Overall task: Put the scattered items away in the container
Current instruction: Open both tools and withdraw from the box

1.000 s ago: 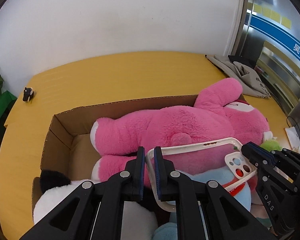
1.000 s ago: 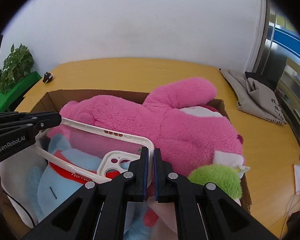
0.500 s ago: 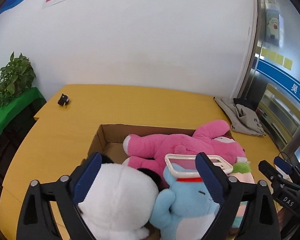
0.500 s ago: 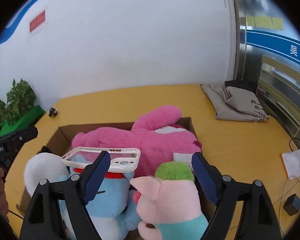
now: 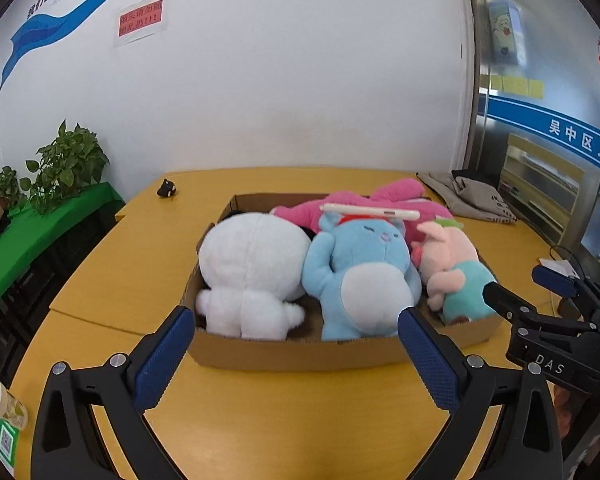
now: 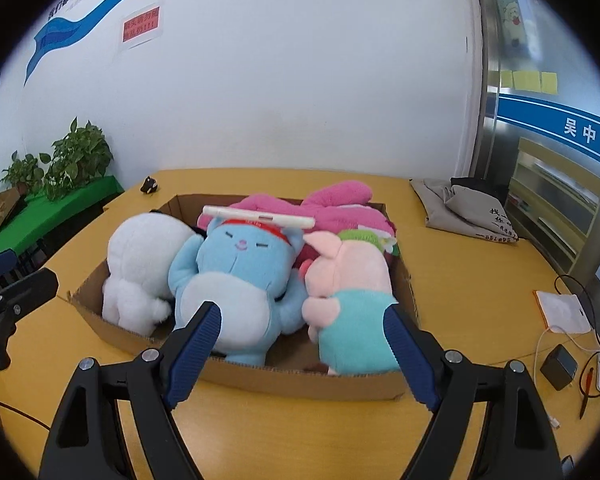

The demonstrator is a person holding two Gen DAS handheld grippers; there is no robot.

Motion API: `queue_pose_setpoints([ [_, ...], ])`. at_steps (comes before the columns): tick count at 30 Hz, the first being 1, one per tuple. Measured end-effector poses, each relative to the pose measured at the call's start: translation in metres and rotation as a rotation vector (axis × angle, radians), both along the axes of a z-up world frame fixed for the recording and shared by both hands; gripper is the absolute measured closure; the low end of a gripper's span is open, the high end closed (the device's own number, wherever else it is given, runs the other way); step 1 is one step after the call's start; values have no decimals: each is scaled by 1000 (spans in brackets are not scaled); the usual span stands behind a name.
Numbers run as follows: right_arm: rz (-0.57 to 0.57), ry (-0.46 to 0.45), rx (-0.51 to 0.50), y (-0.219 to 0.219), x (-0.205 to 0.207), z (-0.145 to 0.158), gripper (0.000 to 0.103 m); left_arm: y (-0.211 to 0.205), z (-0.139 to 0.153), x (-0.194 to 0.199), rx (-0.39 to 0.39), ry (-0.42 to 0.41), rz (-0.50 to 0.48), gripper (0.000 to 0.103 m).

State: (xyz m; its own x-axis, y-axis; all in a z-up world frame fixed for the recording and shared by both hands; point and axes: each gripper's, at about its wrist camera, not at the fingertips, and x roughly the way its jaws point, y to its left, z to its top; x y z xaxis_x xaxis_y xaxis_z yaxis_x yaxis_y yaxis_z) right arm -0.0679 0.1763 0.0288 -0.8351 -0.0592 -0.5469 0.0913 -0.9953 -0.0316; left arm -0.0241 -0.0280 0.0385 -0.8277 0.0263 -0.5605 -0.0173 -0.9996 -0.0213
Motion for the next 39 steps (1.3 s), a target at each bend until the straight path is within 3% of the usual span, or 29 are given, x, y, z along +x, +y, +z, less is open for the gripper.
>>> queue_pose_setpoints([
  [4, -27, -6, 12, 3, 14, -10, 19, 5, -8, 16, 31, -11, 3, 0],
  [9, -65, -8, -8, 14, 29, -13, 19, 21, -7, 30, -4, 12, -20, 0],
  [18, -117, -40, 6, 27, 41, -23, 19, 36, -15, 32, 3, -8, -68, 0],
  [39, -91, -57, 4, 16, 57, -28, 19, 24, -18, 46, 30, -16, -37, 0],
])
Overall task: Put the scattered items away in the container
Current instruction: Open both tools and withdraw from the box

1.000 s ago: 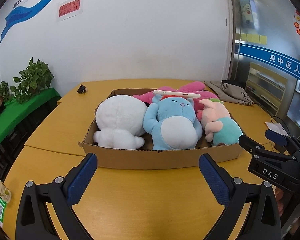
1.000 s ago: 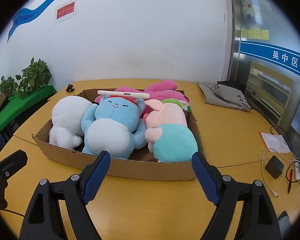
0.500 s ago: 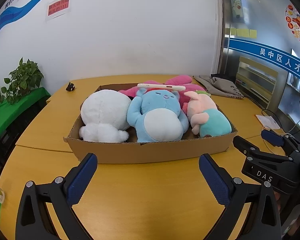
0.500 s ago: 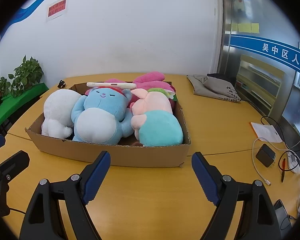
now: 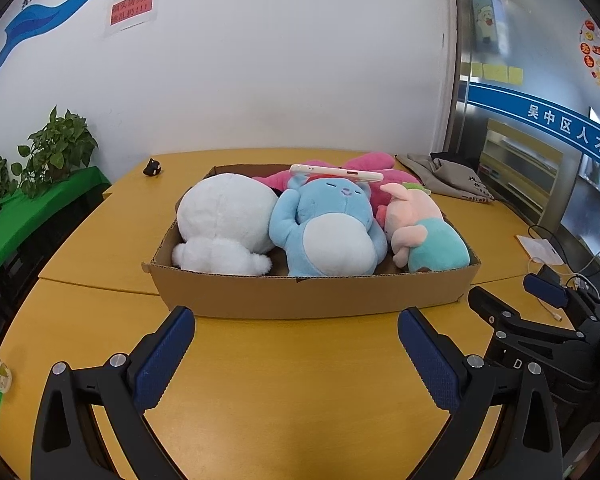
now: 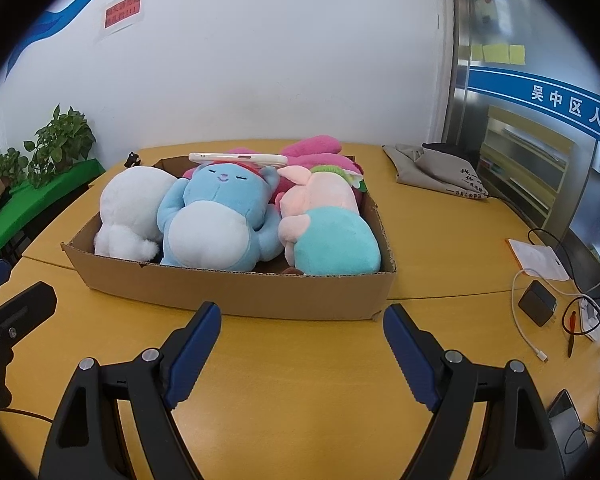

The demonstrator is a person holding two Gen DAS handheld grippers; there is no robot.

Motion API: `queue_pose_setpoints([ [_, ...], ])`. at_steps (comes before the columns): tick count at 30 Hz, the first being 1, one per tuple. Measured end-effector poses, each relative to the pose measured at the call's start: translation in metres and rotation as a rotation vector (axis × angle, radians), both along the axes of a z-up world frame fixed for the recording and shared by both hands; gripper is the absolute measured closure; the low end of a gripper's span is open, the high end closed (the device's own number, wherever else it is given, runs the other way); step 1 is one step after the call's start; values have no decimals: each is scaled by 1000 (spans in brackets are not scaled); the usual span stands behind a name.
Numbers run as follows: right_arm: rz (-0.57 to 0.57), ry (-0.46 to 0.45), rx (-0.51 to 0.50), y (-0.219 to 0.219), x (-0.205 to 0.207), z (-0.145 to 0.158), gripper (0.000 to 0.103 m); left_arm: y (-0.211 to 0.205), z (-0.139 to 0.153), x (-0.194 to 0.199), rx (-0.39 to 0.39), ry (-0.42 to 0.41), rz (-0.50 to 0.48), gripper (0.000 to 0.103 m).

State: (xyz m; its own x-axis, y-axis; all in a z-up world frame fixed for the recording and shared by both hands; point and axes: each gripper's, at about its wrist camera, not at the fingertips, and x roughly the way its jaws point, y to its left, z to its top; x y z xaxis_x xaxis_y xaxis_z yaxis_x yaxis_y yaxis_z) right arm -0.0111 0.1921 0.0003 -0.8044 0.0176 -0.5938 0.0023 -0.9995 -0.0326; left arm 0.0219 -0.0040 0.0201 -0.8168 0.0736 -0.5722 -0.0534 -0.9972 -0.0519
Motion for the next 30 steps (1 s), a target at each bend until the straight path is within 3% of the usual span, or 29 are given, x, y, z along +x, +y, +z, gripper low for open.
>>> queue_pose_setpoints([
  [30, -9, -18, -8, 4, 2, -10, 19, 10, -13, -5, -16, -38, -16, 0],
])
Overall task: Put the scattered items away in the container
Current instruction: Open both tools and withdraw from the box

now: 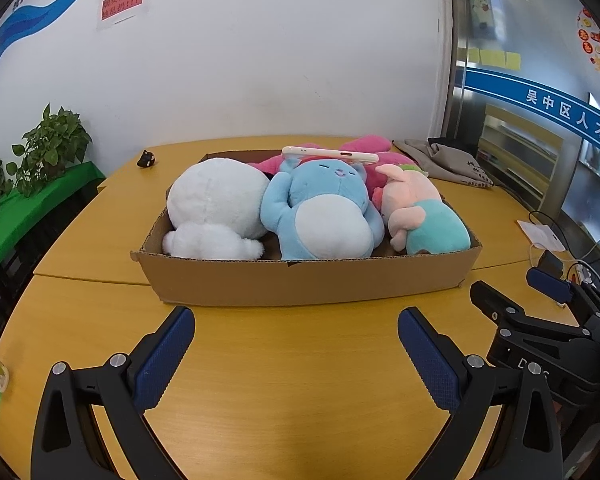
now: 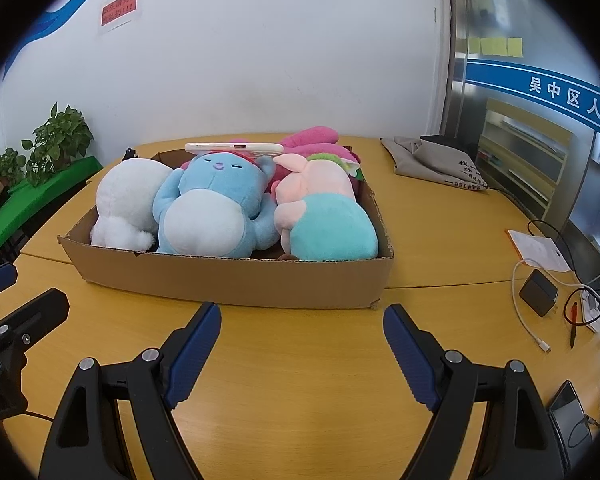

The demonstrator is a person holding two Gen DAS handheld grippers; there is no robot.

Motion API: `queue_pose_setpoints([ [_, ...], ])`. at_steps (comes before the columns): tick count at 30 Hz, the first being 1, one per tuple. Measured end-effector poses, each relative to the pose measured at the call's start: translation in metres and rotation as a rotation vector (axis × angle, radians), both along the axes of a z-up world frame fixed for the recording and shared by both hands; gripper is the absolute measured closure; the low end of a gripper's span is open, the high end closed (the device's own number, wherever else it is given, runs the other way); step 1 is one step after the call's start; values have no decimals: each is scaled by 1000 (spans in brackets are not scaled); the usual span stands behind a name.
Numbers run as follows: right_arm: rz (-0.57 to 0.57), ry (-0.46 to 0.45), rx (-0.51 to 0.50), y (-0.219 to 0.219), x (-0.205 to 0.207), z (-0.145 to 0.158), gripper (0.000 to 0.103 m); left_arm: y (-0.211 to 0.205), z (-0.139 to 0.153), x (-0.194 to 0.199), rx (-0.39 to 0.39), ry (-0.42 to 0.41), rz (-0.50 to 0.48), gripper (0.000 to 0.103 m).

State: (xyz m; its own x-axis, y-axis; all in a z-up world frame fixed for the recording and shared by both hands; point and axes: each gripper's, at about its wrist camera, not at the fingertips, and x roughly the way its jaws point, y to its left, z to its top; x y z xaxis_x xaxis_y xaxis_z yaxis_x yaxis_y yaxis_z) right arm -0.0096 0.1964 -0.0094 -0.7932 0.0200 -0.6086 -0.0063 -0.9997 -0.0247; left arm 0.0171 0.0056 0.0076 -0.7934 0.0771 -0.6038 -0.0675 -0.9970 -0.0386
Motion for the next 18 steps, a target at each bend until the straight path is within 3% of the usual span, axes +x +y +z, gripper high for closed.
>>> queue_pose_setpoints([
  [13, 0, -2, -2, 4, -4, -4, 19, 2, -2, -3, 53, 4, -20, 0],
  [18, -2, -1, -1, 4, -5, -5, 19, 7, -5, -3, 26, 0, -32, 0],
])
